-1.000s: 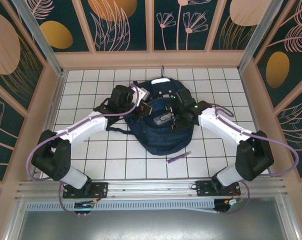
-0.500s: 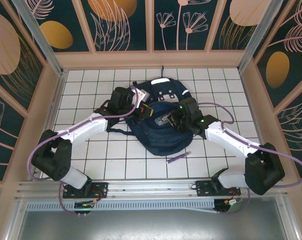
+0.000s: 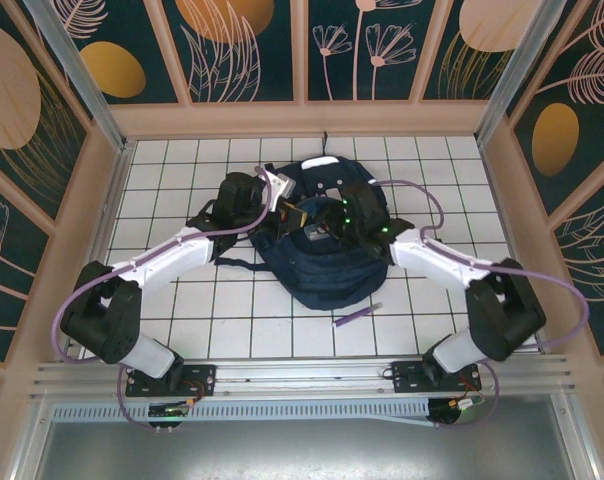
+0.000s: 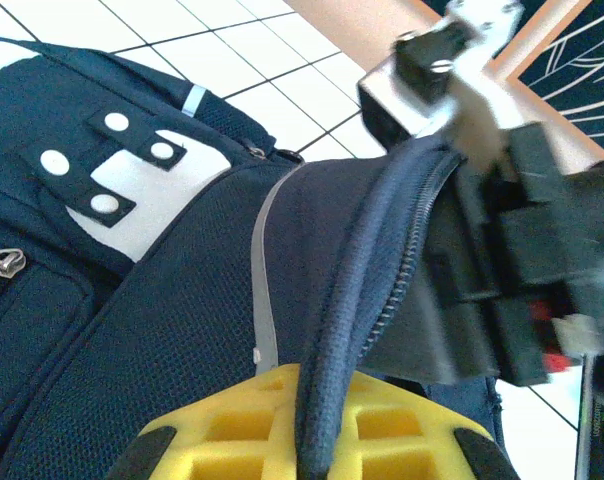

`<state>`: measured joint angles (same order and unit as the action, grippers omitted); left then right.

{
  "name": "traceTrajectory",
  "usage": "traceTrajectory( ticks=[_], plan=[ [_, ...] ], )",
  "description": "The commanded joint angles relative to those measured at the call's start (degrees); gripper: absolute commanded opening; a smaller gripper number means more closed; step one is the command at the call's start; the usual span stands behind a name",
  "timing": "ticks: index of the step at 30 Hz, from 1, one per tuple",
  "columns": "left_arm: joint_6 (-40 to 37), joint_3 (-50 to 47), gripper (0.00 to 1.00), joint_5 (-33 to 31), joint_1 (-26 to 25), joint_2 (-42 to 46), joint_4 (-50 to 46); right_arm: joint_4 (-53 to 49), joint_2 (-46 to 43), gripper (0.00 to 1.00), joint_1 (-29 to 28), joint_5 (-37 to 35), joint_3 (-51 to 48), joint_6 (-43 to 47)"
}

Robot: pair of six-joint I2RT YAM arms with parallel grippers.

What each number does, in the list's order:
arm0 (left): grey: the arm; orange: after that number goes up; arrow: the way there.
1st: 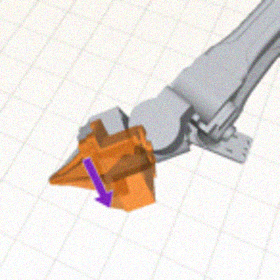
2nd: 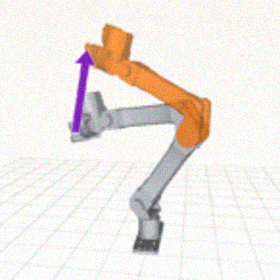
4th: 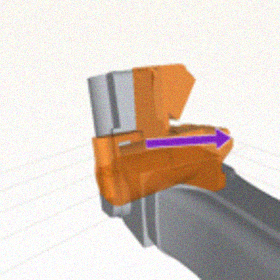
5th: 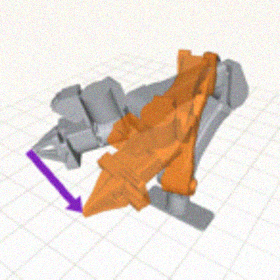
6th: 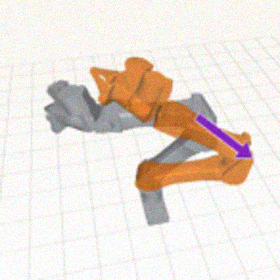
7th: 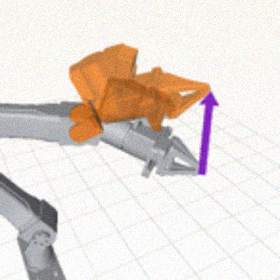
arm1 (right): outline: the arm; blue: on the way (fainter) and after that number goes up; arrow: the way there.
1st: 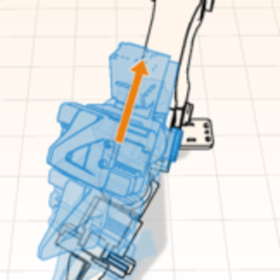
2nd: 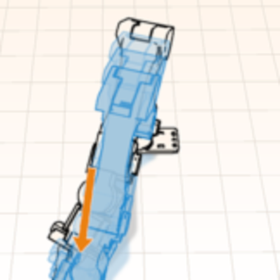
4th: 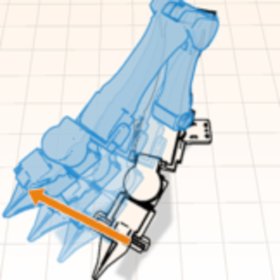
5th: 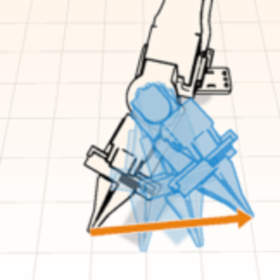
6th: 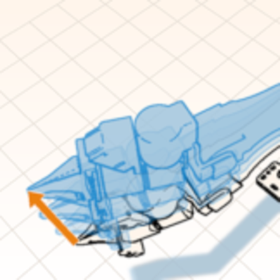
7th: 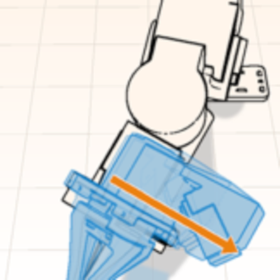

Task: Pack the student bag

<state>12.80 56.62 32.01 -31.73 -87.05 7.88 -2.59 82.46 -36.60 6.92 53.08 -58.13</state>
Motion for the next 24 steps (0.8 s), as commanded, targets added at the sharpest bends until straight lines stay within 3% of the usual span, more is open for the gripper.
traceTrajectory(
  ticks=[1, 7, 10, 14, 20, 24],
  plan=[
    [1.34, 0.41, 0.0, 1.6, -0.22, 3.08, 4.04, -3.04, -9.36, 0.33, -0.5, 0.72, -4.91, 10.01],
    [1.87, -0.54, 0.0, 1.37, -0.27, 3.29, 4.38, -0.12, -15.53, 0.29, 0.21, -1.58, -15.66, 9.17],
    [3.37, -0.55, 0.0, 1.8, -0.27, 3.01, 6.03, 4.73, -11.9, 0.2, 0.12, -0.85, -15.83, 9.06],
    [4.28, -0.59, 0.0, 2.93, -0.24, 2.42, 7.14, 11.15, -4.51, 0.0, -0.31, -0.68, -12.5, 12.77],
    [4.64, -0.42, 0.0, 3.08, -0.3, 1.43, 7.57, 16.38, 9.56, 0.0, 0.02, -1.75, -0.76, 20.94],
    [5.04, -0.12, 0.0, 2.85, -0.36, 1.35, 8.57, 13.5, 11.85, 0.02, 0.18, -1.83, 3.9, 24.8]
  ],
)
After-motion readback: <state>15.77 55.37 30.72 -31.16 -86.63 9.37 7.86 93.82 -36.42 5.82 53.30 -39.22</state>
